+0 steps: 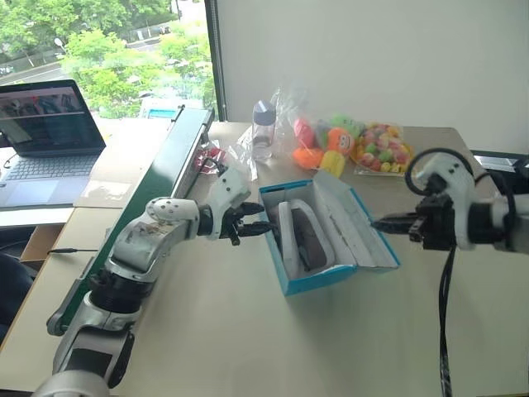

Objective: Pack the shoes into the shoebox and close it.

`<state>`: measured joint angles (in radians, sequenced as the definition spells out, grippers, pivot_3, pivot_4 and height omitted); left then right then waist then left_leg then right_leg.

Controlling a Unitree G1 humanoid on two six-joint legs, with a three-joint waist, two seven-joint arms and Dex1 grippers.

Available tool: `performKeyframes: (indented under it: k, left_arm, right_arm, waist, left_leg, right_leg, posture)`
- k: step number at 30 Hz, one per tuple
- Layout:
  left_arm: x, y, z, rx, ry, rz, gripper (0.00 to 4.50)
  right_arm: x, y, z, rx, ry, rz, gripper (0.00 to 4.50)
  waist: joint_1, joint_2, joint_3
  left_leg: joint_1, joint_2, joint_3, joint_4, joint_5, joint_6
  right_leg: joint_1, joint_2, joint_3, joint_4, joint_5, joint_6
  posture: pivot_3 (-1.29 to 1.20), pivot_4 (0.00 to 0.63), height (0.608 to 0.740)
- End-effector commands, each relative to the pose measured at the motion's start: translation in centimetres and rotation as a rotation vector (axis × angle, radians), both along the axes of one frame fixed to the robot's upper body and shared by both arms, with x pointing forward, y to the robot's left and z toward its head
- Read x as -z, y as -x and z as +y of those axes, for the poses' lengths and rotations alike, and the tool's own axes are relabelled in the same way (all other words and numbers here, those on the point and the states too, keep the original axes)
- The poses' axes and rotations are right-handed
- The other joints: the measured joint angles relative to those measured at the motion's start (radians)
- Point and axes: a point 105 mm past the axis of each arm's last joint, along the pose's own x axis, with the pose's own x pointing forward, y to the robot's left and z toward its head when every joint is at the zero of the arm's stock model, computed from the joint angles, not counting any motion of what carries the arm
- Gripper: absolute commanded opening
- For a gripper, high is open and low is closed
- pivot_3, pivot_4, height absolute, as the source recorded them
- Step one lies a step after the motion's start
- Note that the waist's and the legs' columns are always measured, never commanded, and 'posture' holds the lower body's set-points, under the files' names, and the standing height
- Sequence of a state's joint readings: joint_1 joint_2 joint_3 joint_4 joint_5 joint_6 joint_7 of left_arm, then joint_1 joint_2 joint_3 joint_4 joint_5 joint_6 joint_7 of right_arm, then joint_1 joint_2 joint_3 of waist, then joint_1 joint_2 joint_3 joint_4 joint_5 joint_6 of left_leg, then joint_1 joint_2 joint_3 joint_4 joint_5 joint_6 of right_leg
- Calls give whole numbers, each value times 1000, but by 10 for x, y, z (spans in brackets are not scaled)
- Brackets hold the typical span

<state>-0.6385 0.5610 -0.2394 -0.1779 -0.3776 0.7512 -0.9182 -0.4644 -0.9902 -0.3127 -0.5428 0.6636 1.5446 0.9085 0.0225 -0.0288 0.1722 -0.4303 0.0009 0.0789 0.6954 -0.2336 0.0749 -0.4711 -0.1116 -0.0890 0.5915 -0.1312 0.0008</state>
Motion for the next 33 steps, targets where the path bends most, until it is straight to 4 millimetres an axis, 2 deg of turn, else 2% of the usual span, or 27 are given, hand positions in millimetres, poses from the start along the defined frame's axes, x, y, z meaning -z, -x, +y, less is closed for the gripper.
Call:
performKeyframes:
  k: [1,2,4,9,11,13,15,18,22,27,33]
  left_arm:
    - [-17,1,-3,113,-32,-56,2403]
    - [-19,0,-4,130,-42,-62,2403]
    - [-22,-3,-5,158,-70,-83,2403]
    - [-28,-7,-3,195,-121,-107,2403]
    - [-31,-9,0,191,-135,-118,2403]
    - [-32,-10,2,184,-141,-123,2403]
    - [-33,-9,5,174,-135,-112,2403]
    - [-35,-6,9,167,-112,-75,3089]
    - [-33,-1,15,166,-143,-65,4439]
    - [-34,1,20,152,-175,-87,4439]
    - [-37,0,23,114,-173,-93,4439]
  right_arm:
    - [4,36,4,-33,-42,-4,17]
    - [12,42,2,-16,-49,14,17]
    - [40,51,-2,63,-74,81,17]
    - [93,37,-16,315,-237,72,17]
    - [121,46,-14,330,-231,137,17]
    - [138,48,-14,345,-242,156,17]
    - [146,42,-14,374,-282,141,17]
    - [158,30,-23,426,-265,114,0]
    - [166,10,-33,467,-239,48,0]
    - [177,-9,-40,525,-254,1,0]
    - [175,-37,-44,629,-390,-82,0]
  waist:
    - [7,0,0]
    - [13,-1,0]
    - [21,-1,0]
    - [17,1,0]
    - [15,1,1]
    - [15,1,1]
    - [13,1,1]
    - [7,2,1]
    - [1,2,1]
    - [-6,3,2]
    - [-13,2,2]
  left_leg:
    - [0,0,0,0,0,0]
    - [0,0,-1,0,0,0]
    - [1,1,-2,1,0,0]
    - [1,0,-3,2,-1,-1]
    - [1,-1,-2,2,-4,-6]
    - [1,-1,-2,2,-4,-5]
    - [2,-1,-3,2,-3,-4]
    - [4,-1,-2,2,-1,0]
    - [6,0,-2,2,-4,-7]
    - [6,-1,-2,1,-3,-4]
    - [10,-1,-2,1,-1,-2]
  right_leg:
    - [0,0,0,0,0,0]
    - [0,1,-1,0,0,0]
    - [1,2,-2,0,-1,-1]
    - [4,-1,-1,-1,-2,-2]
    - [5,-1,0,-2,-2,-2]
    - [5,-1,0,-2,-3,-3]
    - [4,0,0,-1,-3,-4]
    - [5,0,1,0,-3,-4]
    - [6,0,1,1,-4,-5]
    - [7,1,2,1,-4,-5]
    - [10,2,5,0,-4,-5]
  posture:
    - [0,150,740]
    - [0,150,740]
    - [0,150,740]
    - [0,150,740]
    - [0,150,740]
    - [0,150,740]
    - [0,150,740]
    - [0,150,740]
    - [0,150,740]
    - [0,150,740]
    - [0,150,740]
